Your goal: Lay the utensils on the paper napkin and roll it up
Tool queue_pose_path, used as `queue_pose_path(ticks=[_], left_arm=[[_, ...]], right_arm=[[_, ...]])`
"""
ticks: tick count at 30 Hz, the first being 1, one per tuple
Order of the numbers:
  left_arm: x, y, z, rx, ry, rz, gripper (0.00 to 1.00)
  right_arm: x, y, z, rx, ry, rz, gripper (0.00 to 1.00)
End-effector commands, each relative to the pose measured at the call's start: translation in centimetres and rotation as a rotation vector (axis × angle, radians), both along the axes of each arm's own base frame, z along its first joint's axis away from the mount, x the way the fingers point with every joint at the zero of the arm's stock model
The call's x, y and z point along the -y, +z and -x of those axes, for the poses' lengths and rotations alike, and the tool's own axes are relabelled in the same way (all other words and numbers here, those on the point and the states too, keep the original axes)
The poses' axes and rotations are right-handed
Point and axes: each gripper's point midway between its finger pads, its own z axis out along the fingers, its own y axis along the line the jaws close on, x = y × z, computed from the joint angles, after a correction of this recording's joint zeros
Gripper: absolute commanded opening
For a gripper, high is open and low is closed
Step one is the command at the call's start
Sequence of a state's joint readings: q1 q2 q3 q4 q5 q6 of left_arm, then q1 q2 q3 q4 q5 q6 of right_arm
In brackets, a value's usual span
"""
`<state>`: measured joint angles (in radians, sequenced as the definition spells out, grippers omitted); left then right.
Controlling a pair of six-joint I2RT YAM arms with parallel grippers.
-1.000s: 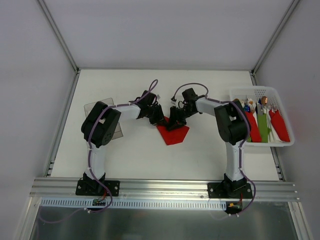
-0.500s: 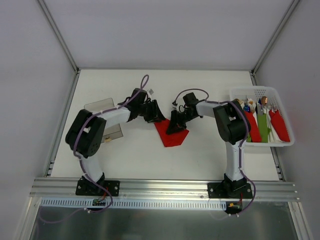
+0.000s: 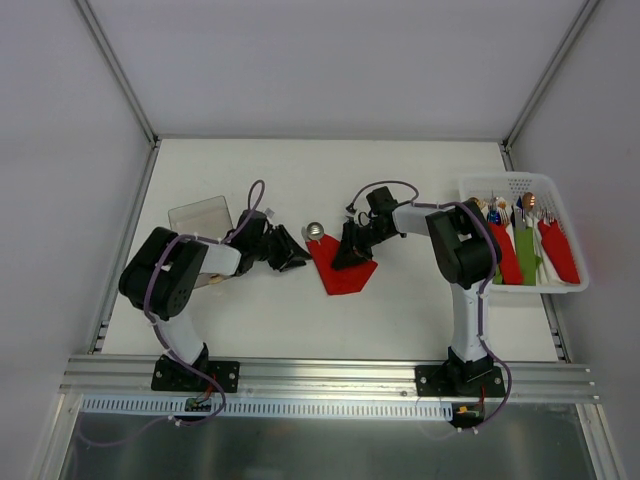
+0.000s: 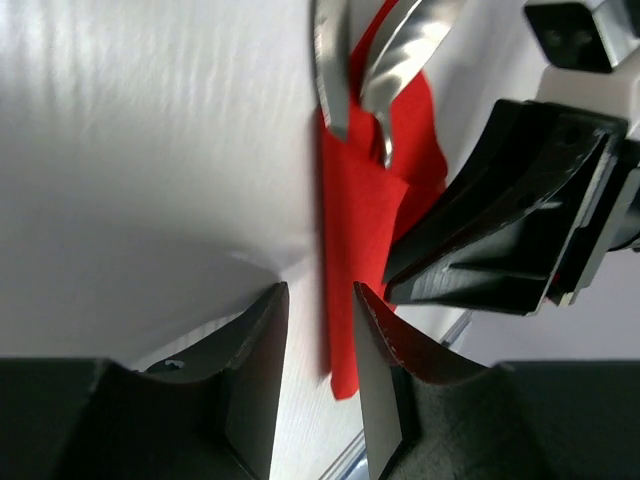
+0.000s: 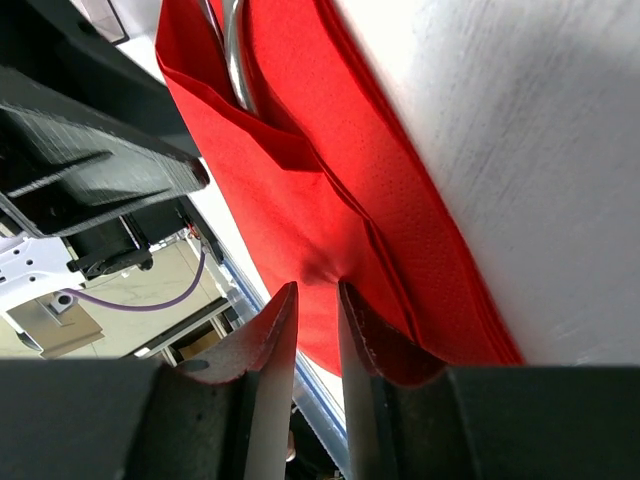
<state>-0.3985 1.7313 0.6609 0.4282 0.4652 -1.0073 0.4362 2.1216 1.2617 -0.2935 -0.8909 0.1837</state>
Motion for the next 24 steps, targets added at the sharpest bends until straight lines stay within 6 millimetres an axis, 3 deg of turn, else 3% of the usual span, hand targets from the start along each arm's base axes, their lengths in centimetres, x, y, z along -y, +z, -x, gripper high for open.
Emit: queue_pose_path(ticks=[1, 8, 16, 19, 23, 24], left_arm=[[1.7, 2.1, -2.6, 0.102, 0.009, 0.11, 0.33], [2.7, 1.0, -3.9, 0.098, 0.02, 0.166, 0.3], [2.9, -0.3, -3.6, 0.041, 0.037, 0.194, 0.0], [2.9, 0.3, -3.4, 0.06, 0.02, 0.202, 0.03], [3.0, 1.1, -2.4, 0.069, -0.016, 0.202, 0.27], [3.1, 1.1, -2.0, 0.069, -0.026, 0.2, 0.29]], right_arm=[[1.4, -3.0, 0.8, -0.024, -0.018, 0.119, 0.27], [1.5, -2.7, 0.5, -0.023, -0.022, 0.107, 0.29], [1.7, -2.6, 0.1, -0.028, -0.028, 0.105, 0.3], [1.7, -2.6, -0.1, -0.029, -0.031, 0.106, 0.3], [1.9, -2.7, -0.1, -0.032, -0.035, 0.112, 0.3], [1.8, -2.7, -0.1, -0.031, -0.033, 0.11, 0.29]])
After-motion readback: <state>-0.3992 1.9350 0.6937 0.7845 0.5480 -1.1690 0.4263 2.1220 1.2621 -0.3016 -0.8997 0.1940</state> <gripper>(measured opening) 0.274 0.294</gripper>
